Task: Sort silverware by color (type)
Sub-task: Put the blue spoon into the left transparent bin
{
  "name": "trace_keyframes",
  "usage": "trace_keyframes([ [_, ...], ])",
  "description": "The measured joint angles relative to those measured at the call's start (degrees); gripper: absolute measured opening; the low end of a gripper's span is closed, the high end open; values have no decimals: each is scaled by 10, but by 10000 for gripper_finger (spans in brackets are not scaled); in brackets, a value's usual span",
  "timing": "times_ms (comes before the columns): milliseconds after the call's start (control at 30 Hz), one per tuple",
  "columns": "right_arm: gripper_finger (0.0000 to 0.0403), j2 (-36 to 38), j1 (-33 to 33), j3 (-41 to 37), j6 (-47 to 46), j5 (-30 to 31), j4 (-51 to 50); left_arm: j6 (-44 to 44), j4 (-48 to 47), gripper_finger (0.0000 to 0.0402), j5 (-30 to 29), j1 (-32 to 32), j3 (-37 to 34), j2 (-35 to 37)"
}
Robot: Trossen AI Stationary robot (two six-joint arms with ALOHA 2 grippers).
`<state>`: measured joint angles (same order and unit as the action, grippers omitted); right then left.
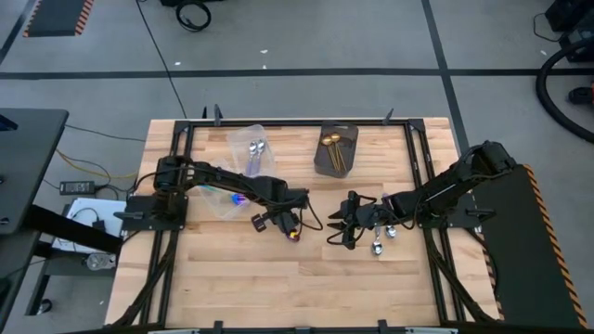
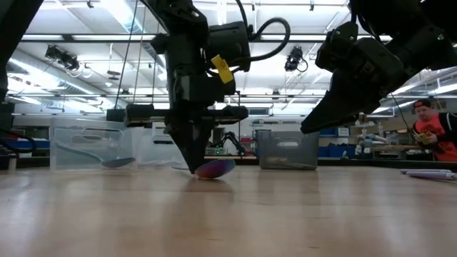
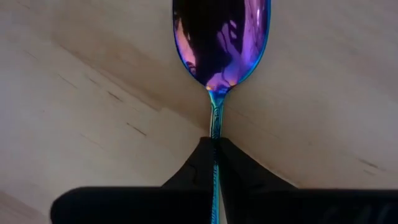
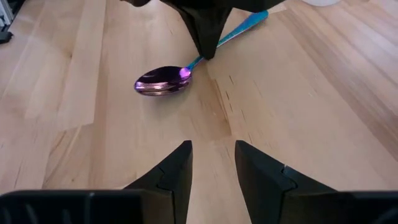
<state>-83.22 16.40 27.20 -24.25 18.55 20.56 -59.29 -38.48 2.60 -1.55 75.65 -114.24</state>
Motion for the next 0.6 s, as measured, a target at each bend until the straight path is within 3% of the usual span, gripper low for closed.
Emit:
trace_keyframes([
  [600,130,0,0,0,0,0,0,67,-22,11,-58,-26,2,11],
])
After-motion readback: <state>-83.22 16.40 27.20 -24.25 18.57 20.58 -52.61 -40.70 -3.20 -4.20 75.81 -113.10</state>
